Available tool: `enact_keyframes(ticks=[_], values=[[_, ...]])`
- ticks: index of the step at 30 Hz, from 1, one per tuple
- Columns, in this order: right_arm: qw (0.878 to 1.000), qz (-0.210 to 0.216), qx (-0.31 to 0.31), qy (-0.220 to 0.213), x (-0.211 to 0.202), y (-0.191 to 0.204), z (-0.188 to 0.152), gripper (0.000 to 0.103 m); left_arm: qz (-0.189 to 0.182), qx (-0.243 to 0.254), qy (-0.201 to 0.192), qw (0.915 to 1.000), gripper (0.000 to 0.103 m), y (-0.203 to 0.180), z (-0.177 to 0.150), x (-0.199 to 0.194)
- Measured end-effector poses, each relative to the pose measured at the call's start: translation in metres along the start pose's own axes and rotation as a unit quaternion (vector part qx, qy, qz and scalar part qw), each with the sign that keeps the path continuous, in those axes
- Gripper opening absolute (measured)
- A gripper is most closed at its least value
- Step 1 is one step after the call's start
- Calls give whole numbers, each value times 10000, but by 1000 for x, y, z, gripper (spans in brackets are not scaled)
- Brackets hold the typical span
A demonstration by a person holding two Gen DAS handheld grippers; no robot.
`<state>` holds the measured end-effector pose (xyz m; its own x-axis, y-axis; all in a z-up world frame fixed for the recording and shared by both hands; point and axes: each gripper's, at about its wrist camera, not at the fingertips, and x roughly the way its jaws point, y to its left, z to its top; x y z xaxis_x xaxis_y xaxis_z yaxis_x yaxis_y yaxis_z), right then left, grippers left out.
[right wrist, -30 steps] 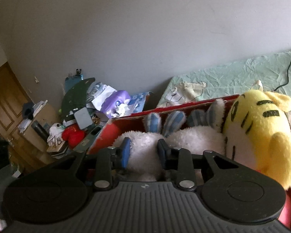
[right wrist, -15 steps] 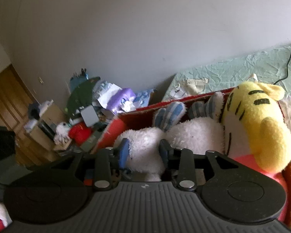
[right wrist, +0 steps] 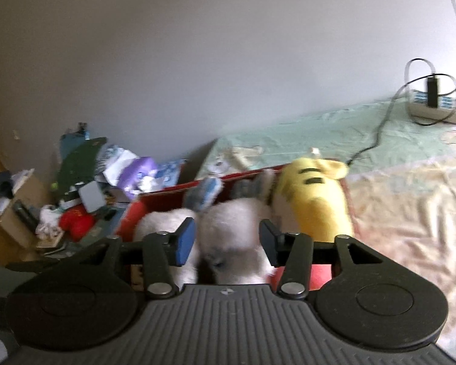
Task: Organize objects
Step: 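Withdraw the right gripper up out of the red box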
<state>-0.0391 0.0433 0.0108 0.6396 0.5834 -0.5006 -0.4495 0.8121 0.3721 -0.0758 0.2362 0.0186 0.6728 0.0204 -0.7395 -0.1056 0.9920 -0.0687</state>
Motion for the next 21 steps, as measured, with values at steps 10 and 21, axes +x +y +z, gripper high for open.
enact_keyframes(ticks=[10, 21], values=[[9984, -528, 203, -91, -25, -18, -6, 51, 63, 140, 87, 9998, 95, -29, 3, -2], [9913, -1242, 389, -205, -48, -34, -12, 56, 141, 630, 214, 9977, 95, -72, 1, -3]])
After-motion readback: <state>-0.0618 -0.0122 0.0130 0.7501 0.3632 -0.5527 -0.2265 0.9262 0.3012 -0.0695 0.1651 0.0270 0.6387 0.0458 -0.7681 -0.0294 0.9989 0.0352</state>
